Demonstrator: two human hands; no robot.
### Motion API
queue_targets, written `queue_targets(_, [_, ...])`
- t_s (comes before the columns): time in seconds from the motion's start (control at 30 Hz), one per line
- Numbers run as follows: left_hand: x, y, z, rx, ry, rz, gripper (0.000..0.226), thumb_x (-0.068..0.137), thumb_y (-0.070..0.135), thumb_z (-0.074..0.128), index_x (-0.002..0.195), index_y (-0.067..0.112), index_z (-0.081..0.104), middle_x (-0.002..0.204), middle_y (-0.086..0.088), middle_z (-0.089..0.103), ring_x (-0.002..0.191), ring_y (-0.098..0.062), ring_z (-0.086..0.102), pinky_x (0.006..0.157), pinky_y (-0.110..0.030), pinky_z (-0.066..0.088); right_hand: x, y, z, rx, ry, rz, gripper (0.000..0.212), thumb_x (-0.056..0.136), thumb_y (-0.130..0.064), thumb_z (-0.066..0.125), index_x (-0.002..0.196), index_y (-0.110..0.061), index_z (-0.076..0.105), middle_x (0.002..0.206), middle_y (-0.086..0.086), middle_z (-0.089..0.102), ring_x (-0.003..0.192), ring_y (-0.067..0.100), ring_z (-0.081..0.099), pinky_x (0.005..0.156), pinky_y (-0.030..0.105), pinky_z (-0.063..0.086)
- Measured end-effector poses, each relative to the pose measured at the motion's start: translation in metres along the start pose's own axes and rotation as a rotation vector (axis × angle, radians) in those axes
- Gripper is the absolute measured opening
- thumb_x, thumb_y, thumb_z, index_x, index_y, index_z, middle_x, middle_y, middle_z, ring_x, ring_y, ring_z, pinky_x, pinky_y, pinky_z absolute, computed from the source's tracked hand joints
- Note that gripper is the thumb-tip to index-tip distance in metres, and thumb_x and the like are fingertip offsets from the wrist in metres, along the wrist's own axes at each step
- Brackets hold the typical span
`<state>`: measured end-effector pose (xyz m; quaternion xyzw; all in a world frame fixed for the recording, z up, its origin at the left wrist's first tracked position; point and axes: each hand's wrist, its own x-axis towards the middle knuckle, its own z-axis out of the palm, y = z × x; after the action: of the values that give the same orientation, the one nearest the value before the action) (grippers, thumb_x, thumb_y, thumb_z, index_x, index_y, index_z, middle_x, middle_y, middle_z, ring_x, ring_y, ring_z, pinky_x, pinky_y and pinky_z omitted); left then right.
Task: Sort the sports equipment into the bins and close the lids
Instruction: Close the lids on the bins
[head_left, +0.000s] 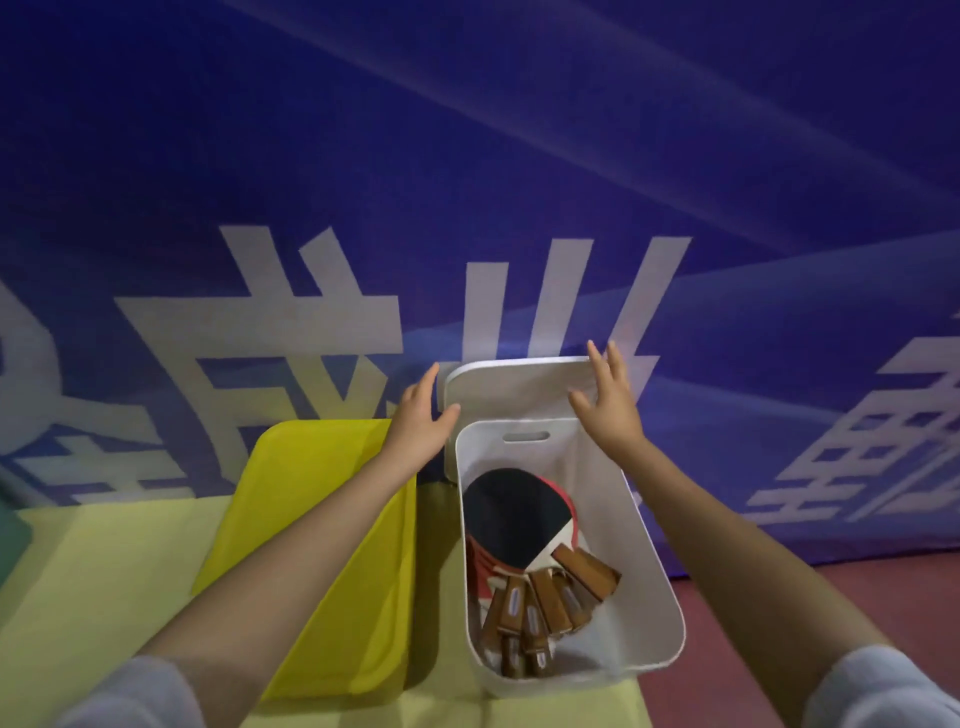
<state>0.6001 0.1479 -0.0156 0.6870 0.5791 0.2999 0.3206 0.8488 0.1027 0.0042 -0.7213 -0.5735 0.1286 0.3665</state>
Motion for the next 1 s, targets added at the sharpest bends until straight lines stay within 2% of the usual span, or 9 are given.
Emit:
queue_targets(0.1, [0.011, -0.012, 0.021, -0.195, -0.017, -0.009, 0.056, 0.095, 0.041, 0.05, 0.147, 0.035, 0.029, 0.145, -0.001, 0.041, 0.128, -0.016, 0.046, 0.104, -0.038, 0.044, 0.007, 0.018, 0.01, 0.141, 0.043, -0.036, 0.056, 0.094, -0.035, 0.058, 0.145, -0.033, 0.034, 0.149, -0.004, 0.025, 0.136, 0.012, 0.028, 0.102, 0.027, 0.037])
queue_targets(0.2, [0.016, -0.012, 0.035, -0.33, 0.12, -0.058, 0.038, 0.101, 0.035, 0.041, 0.139, 0.03, 0.043, 0.138, 0.001, 0.046, 0.116, -0.006, 0.048, 0.096, -0.028, 0.046, 0.02, 0.023, 0.013, 0.352, 0.09, 0.005, 0.031, 0.094, -0.035, 0.058, 0.124, -0.03, 0.056, 0.126, -0.007, 0.044, 0.121, 0.01, 0.043, 0.103, 0.03, 0.043])
queue_targets(0.27, [0.018, -0.005, 0.04, -0.418, 0.197, -0.064, 0.028, 0.102, 0.034, 0.039, 0.127, 0.031, 0.051, 0.13, 0.002, 0.051, 0.114, -0.008, 0.05, 0.098, -0.033, 0.047, 0.027, 0.022, 0.015, 0.379, 0.091, -0.006, 0.019, 0.093, -0.033, 0.06, 0.112, -0.028, 0.061, 0.117, -0.006, 0.048, 0.114, 0.011, 0.048, 0.1, 0.032, 0.047])
queue_targets(0.4, [0.02, 0.02, 0.032, -0.451, 0.273, -0.024, 0.017, 0.101, 0.035, 0.039, 0.107, 0.032, 0.055, 0.11, 0.002, 0.059, 0.103, -0.015, 0.055, 0.087, -0.035, 0.05, 0.035, 0.004, 0.007, 0.418, 0.088, -0.11, 0.015, 0.089, -0.03, 0.066, 0.104, -0.029, 0.064, 0.111, -0.002, 0.053, 0.109, 0.012, 0.051, 0.092, 0.019, 0.046])
queue_targets(0.57, [0.001, 0.06, -0.003, -0.617, 0.256, 0.048, 0.011, 0.099, 0.036, 0.045, 0.099, 0.038, 0.056, 0.101, 0.012, 0.059, 0.098, -0.005, 0.056, 0.083, -0.032, 0.052, 0.034, -0.043, -0.049, 0.465, 0.244, -0.229, 0.016, 0.086, -0.022, 0.069, 0.101, -0.025, 0.067, 0.104, -0.006, 0.059, 0.105, 0.009, 0.054, 0.088, 0.012, 0.04])
queue_targets(0.73, [-0.039, 0.078, -0.018, -0.751, 0.213, 0.098, 0.016, 0.098, 0.031, 0.049, 0.087, 0.033, 0.061, 0.089, 0.012, 0.061, 0.09, -0.005, 0.057, 0.081, -0.03, 0.049, -0.005, -0.055, -0.077, 0.538, 0.269, -0.176, 0.009, 0.088, -0.03, 0.065, 0.083, -0.023, 0.064, 0.092, -0.001, 0.06, 0.086, 0.003, 0.055, 0.072, 0.009, 0.04])
queue_targets(0.83, [-0.059, 0.074, -0.013, -0.755, 0.168, 0.047, 0.018, 0.097, 0.028, 0.05, 0.084, 0.027, 0.062, 0.087, 0.005, 0.062, 0.087, -0.011, 0.058, 0.079, -0.032, 0.048, -0.039, -0.043, -0.075, 0.562, 0.295, -0.081, 0.025, 0.089, -0.028, 0.065, 0.069, -0.017, 0.055, 0.077, 0.0, 0.052, 0.074, 0.008, 0.049, 0.066, 0.014, 0.038])
queue_targets(0.93, [-0.074, 0.073, -0.01, -0.757, 0.131, -0.044, 0.017, 0.093, 0.025, 0.051, 0.081, 0.02, 0.062, 0.086, -0.002, 0.062, 0.085, -0.018, 0.057, 0.072, -0.032, 0.046, -0.073, -0.034, -0.068, 0.58, 0.323, 0.008, 0.029, 0.089, -0.03, 0.064, 0.065, -0.019, 0.053, 0.079, 0.005, 0.054, 0.084, 0.019, 0.054, 0.073, 0.025, 0.042])
queue_targets(1.0, [-0.082, 0.073, -0.009, -0.74, 0.113, -0.075, 0.016, 0.09, 0.025, 0.052, 0.079, 0.018, 0.061, 0.085, -0.004, 0.061, 0.082, -0.019, 0.056, 0.069, -0.032, 0.044, -0.092, -0.032, -0.064, 0.573, 0.339, 0.083, 0.027, 0.091, -0.026, 0.062, 0.067, -0.016, 0.056, 0.085, 0.002, 0.058, 0.087, 0.016, 0.055, 0.078, 0.029, 0.044])
